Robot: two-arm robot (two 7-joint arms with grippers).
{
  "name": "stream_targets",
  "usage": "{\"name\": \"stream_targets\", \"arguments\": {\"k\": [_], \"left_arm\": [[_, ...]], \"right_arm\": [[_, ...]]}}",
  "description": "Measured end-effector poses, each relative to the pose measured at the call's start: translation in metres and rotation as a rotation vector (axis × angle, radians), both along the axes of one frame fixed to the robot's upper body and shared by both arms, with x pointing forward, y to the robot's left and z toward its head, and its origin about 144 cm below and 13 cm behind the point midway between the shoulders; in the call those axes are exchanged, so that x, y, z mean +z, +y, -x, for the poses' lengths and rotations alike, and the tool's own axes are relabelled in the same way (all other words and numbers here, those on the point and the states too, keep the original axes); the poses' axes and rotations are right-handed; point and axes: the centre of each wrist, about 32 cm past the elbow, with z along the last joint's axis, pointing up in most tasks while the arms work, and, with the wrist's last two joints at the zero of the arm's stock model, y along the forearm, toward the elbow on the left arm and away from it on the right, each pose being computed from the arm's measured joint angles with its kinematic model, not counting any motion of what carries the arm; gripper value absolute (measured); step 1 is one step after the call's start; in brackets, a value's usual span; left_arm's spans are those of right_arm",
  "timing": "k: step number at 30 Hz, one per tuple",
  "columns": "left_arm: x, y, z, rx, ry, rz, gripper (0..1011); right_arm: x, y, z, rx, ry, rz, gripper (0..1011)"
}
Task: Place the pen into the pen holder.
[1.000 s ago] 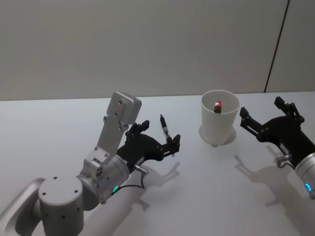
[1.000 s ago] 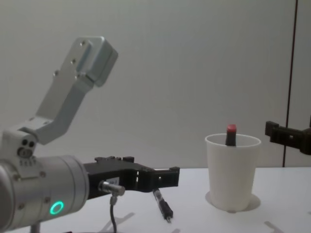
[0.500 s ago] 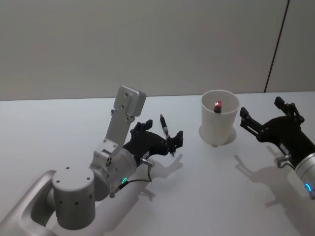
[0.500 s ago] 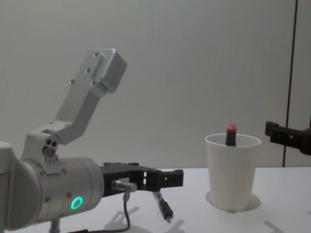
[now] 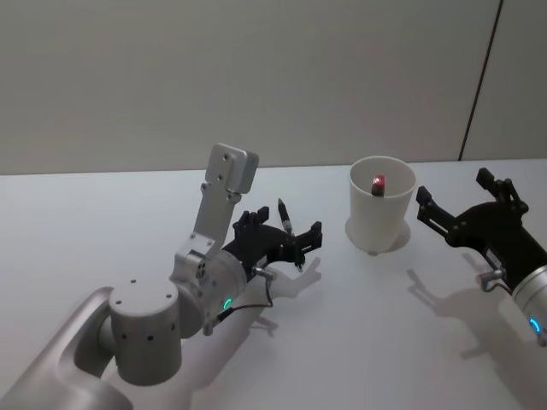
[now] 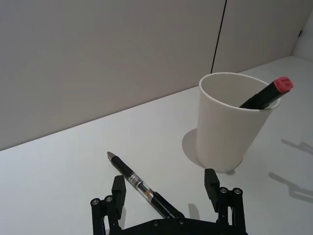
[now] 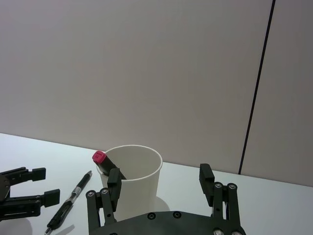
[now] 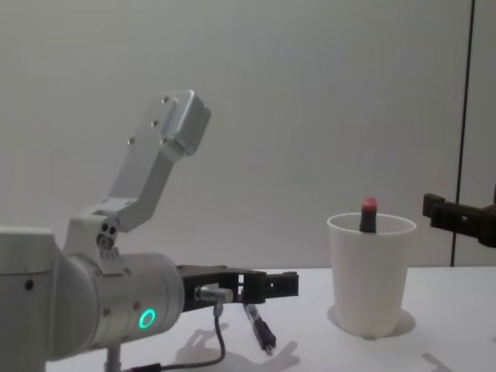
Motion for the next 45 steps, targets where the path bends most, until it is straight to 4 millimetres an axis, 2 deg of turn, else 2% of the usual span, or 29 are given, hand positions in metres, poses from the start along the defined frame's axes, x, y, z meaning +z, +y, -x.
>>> {"name": "stream_targets", "arguments": {"k": [17, 45], "left_arm": [[-0.005, -0.011, -0.014, 0.042, 0.033, -0.007, 1001], [-0.013, -0.026, -0.022, 0.135, 0.074, -0.071, 1001]], "right_arm": [[0.0, 0.0, 0.0, 0.0, 0.0, 0.0, 1002], [0.0, 0.0, 0.0, 0.0, 0.0, 0.0, 1002]]}}
